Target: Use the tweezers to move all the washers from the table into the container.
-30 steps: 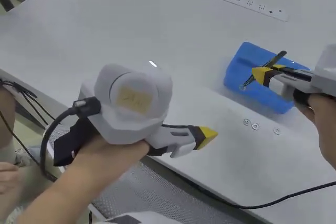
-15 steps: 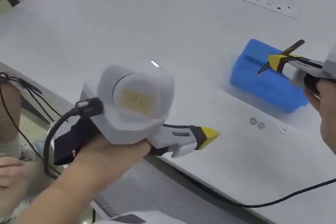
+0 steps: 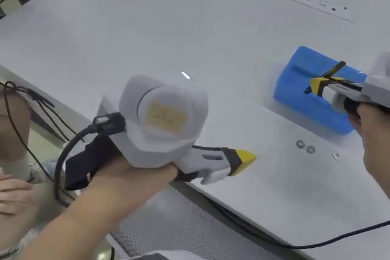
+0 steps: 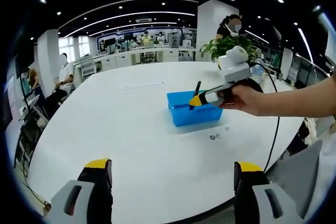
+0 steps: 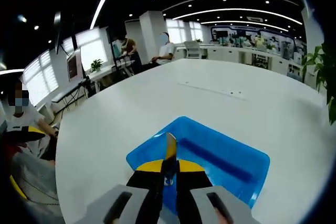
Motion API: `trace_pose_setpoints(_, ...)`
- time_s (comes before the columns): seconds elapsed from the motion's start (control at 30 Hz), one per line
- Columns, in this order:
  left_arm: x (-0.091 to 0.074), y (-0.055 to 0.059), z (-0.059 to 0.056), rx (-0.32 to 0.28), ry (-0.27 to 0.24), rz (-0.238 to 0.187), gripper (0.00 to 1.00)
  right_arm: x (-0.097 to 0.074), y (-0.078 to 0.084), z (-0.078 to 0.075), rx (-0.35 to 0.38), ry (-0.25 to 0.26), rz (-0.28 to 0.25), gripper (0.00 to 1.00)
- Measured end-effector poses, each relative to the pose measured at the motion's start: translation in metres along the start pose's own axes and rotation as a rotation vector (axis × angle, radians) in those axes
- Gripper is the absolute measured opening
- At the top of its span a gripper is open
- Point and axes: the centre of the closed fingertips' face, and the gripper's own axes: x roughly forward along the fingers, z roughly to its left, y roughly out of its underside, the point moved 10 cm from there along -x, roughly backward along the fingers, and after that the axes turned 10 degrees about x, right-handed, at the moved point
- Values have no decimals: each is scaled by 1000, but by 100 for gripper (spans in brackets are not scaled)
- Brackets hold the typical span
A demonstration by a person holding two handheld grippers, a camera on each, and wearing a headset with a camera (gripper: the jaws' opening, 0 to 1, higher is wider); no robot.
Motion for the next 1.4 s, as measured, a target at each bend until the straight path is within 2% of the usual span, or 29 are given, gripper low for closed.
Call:
trace_pose_setpoints(0.3, 0, 1, 2, 5, -7, 10, 98, -3, -3, 1, -5, -2, 1, 5)
trace_pose_setpoints(0.47, -2, -1, 1, 6, -9, 8, 98, -9, -9, 2, 1, -2, -32, 5)
trace_pose_setpoints(0.6, -3, -1, -1, 8, -9, 3, 98, -23, -15, 6, 4, -11, -53, 5)
trace_pose_setpoints(0.67, -3, -2, -2, 15, -7, 4, 98, -33, -17, 14, 2, -17, -74, 5)
trace_pose_setpoints(0.7, -3, -2, -3, 18, -7, 4, 98, -36, -22, 8, -4, -19, -88, 4)
trace_pose_setpoints(0.73, -4, -2, -3, 19, -8, 3, 98, -39, -24, 9, -4, -22, -95, 4)
trace_pose_setpoints(0.9, -3, -4, -4, 21, -4, -1, 98, -59, -25, 17, 1, -32, -141, 4)
trace_pose_setpoints(1.1, -3, -5, -5, 23, -1, -5, 97, -74, -13, 23, 21, -42, -143, 4)
trace_pose_setpoints(1.4, -2, -6, -4, 30, -1, -5, 97, -85, 18, 28, 56, -45, -86, 5)
